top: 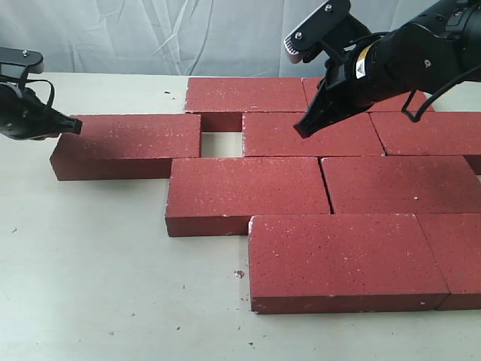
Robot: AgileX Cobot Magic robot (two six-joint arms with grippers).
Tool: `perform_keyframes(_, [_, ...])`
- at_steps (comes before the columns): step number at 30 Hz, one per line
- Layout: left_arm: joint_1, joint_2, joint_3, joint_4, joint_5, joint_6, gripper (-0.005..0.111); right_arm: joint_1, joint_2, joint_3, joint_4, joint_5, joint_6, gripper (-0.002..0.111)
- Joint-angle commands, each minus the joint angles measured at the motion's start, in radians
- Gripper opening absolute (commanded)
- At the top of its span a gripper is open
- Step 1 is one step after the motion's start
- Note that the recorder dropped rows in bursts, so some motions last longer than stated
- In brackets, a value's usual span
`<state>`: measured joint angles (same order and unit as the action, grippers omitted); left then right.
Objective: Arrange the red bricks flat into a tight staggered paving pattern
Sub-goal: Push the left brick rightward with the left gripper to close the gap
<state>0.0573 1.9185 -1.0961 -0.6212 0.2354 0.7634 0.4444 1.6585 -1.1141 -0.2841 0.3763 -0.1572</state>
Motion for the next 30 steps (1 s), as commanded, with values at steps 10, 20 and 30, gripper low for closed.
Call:
perform_keyframes(10, [0.032, 0.054, -0.002, 0.009, -0.098, -0.005, 0.0, -0.005, -0.007, 0.003, 0.03, -0.025, 0.001, -0.001])
perform_keyframes(20, [0.009, 0.084, -0.017, -0.015, -0.093, -0.005, 0.0, -0.005, -0.007, 0.003, 0.05, -0.05, 0.001, -0.001])
perform_keyframes(30, [-0.02, 0.084, -0.017, -0.016, -0.098, -0.005, 0.0, -0.005, -0.007, 0.003, 0.05, -0.05, 0.001, -0.001])
